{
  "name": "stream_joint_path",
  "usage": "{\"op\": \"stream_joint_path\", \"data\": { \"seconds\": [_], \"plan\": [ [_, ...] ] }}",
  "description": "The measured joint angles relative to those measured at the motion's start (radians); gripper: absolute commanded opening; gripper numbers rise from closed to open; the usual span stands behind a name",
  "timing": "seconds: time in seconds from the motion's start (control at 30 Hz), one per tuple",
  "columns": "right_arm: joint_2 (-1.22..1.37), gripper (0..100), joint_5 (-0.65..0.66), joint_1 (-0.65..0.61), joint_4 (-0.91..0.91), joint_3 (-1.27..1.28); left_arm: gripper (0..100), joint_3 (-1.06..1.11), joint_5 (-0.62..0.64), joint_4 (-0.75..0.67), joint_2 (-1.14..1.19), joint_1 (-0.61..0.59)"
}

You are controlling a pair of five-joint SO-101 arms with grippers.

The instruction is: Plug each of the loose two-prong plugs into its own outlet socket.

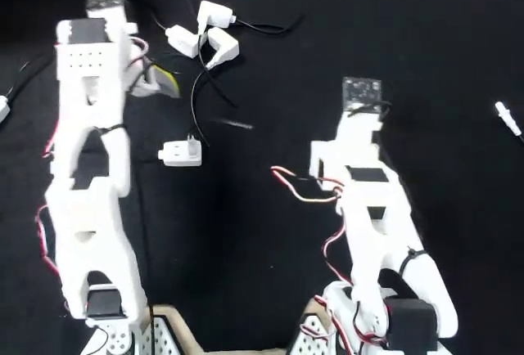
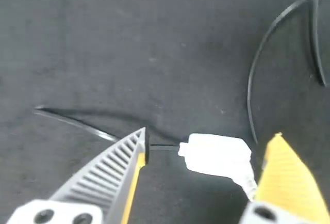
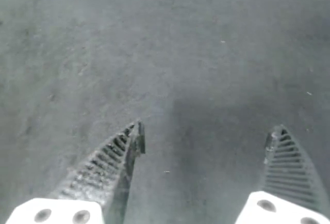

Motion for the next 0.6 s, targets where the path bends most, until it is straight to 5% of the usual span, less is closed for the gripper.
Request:
{"op": "stream_joint_path", "data": {
  "seconds": [0.6],
  "plan": [
    [0.012,37.6,0.334,-0.468,0.11,-0.144,43,0.35,-0.058,-0.002,-0.049,-0.506]
  ]
}}
